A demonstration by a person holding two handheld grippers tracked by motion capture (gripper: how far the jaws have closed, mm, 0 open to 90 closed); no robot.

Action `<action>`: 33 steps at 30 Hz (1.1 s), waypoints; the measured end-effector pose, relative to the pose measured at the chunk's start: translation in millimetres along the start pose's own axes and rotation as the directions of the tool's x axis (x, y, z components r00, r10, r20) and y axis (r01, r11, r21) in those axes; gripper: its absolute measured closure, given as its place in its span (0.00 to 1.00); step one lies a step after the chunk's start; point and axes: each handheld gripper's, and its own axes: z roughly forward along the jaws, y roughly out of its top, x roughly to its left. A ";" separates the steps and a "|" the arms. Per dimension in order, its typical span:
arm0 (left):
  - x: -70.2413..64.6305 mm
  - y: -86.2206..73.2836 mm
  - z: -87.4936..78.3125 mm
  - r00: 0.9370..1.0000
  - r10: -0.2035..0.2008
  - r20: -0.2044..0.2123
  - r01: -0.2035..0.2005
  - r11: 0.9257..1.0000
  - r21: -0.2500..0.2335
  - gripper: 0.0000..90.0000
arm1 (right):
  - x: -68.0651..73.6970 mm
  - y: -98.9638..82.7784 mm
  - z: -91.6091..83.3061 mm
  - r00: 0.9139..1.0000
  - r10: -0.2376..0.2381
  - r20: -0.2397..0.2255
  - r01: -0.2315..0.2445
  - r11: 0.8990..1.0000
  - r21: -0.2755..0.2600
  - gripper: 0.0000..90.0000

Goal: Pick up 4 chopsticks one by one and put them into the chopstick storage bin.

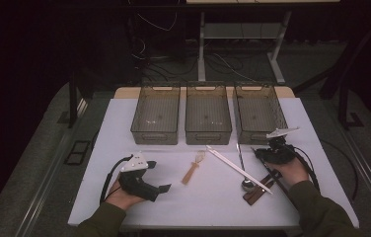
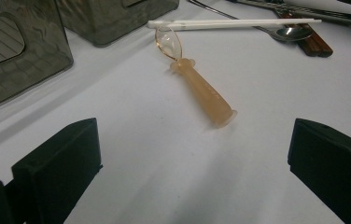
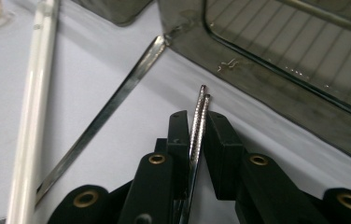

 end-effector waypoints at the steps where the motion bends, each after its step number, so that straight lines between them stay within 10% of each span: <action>1: 0.0 0.0 0.0 1.000 0.000 0.000 0.000 1.000 -0.001 0.01 | 0.6 0.2 0.3 1.000 -0.009 -0.003 0.009 1.000 0.002 0.89; 23: -0.8 0.4 -0.1 1.000 0.001 0.002 -0.001 1.000 -0.001 0.01 | 20.4 4.5 5.1 0.991 -0.121 -0.052 0.121 0.993 0.011 0.90; 33: -0.8 0.5 -0.4 1.000 0.002 0.003 -0.002 1.000 -0.002 0.01 | 16.3 5.1 -0.8 0.994 -0.095 -0.059 0.095 0.995 -0.017 0.79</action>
